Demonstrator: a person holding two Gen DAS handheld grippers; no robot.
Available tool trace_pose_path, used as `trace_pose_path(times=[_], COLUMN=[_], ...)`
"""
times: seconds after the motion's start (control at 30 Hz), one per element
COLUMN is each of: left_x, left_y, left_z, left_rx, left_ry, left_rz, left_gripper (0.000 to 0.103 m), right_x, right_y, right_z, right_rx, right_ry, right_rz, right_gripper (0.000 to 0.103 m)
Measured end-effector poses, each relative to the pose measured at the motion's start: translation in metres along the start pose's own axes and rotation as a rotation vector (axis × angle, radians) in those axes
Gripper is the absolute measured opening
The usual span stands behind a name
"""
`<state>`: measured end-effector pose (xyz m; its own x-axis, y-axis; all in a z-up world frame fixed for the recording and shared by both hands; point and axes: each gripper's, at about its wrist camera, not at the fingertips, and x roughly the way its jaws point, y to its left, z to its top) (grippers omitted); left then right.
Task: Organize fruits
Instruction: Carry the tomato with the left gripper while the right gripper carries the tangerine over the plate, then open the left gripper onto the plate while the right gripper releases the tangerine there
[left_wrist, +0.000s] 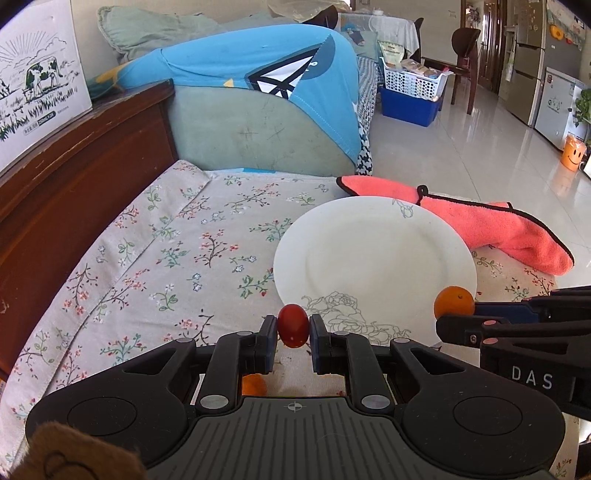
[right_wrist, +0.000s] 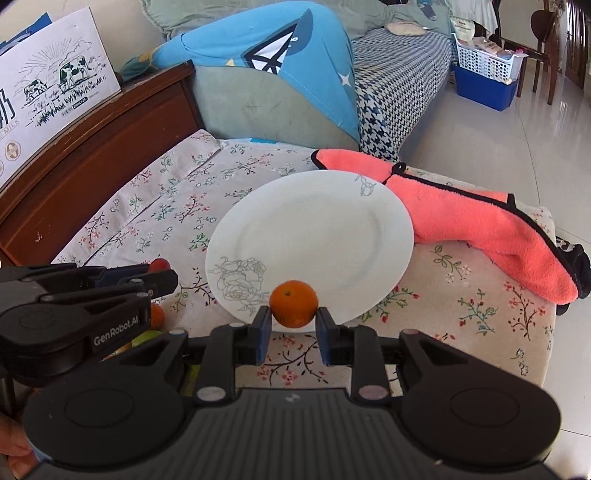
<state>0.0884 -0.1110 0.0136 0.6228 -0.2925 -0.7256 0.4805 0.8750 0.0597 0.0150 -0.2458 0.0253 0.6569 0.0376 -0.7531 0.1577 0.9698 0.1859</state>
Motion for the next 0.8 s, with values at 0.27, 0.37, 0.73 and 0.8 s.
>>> trace_pose_path(times=[0.27, 0.37, 0.73, 0.8], left_x=[0.024, 0.035, 0.06, 0.063], left_y=[-0.01, -0.011, -0.014, -0.014], left_z=[0.012, 0.015, 0.027, 0.028], left_rx=[0.009, 0.012, 0.016, 0.016], left_ry=[0.034, 0.053, 0.081, 0.086], left_rz=[-0.028, -0.031, -0.039, -0.035], left_gripper=[0.016, 0.016, 0.016, 0.016], right_x=[0.019, 0.026, 0.043, 0.047], right_y=[-0.022, -0.026, -0.032, -0.033], right_z=[0.018, 0.022, 0.034, 0.035], right_rx=[0.037, 0.047, 0.079, 0.091], right_ry=[0.029, 0.037, 0.047, 0.052], right_rz=[-0.017, -0.027, -0.042, -0.048], right_gripper=[0.026, 0.026, 0.026, 0.026])
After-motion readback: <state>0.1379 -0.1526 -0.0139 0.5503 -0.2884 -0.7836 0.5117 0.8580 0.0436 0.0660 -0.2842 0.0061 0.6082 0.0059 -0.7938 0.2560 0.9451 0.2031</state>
